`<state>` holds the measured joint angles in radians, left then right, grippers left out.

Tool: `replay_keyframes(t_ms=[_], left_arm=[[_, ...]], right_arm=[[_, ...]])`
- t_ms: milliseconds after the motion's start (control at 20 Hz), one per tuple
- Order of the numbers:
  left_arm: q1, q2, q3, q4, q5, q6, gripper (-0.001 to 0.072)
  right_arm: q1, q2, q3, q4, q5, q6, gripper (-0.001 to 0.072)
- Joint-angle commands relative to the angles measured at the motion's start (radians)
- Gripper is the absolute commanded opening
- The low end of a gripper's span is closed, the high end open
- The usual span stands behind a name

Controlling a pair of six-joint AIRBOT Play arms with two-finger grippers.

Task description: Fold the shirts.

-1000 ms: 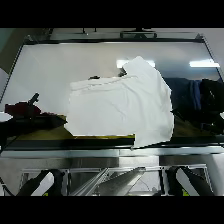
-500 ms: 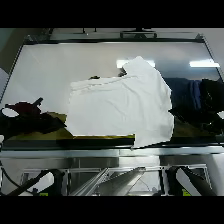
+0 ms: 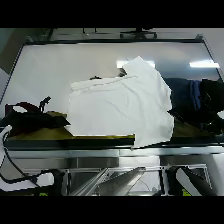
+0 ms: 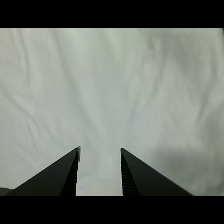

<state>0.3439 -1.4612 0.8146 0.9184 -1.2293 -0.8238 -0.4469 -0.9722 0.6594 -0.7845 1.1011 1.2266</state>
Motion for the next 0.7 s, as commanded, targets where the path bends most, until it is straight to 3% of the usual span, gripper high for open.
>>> replay_keyframes(t_ms=[0,150,200,250,300,450,500,550,600,650], left_arm=[[-0.014,-0.06,0.03,-0.1,-0.091,0.093,0.0689],[-0.043,-0.082,-0.01,-0.1,-0.127,0.092,0.0674],[-0.054,-0.082,-0.032,-0.099,-0.109,0.092,0.0509],[-0.062,-0.082,-0.049,-0.1,-0.104,0.092,0.0392],[-0.069,-0.082,-0.06,-0.099,-0.107,0.091,0.035],[-0.065,-0.077,-0.063,-0.109,-0.116,0.09,0.035],[-0.059,-0.073,-0.055,-0.111,-0.108,0.09,0.0311],[-0.052,-0.073,-0.037,-0.11,-0.101,0.09,0.0186],[-0.05,-0.073,-0.019,-0.109,-0.095,0.09,0.011],[-0.043,-0.073,-0.003,-0.107,-0.09,0.09,0.0109]], right_arm=[[0.0,-0.001,0.0,0.0,0.006,0.0,0.0304],[-0.001,-0.001,0.0,-0.001,0.003,-0.038,0.0304],[-0.004,-0.001,0.0,-0.009,0.001,-0.042,0.0304],[-0.018,0.0,0.0,-0.014,0.002,-0.042,0.0304],[-0.045,0.0,0.0,-0.023,0.003,-0.041,0.0304],[-0.172,-0.001,0.0,-0.023,0.007,-0.042,0.0305],[-0.218,-0.001,0.0,-0.023,0.018,-0.042,0.0304],[-0.258,-0.002,0.0,-0.025,0.026,-0.049,0.0304],[-0.288,-0.003,0.0,-0.029,0.025,-0.053,0.0305],[-0.312,-0.008,0.0,-0.041,0.025,-0.052,0.0305]])
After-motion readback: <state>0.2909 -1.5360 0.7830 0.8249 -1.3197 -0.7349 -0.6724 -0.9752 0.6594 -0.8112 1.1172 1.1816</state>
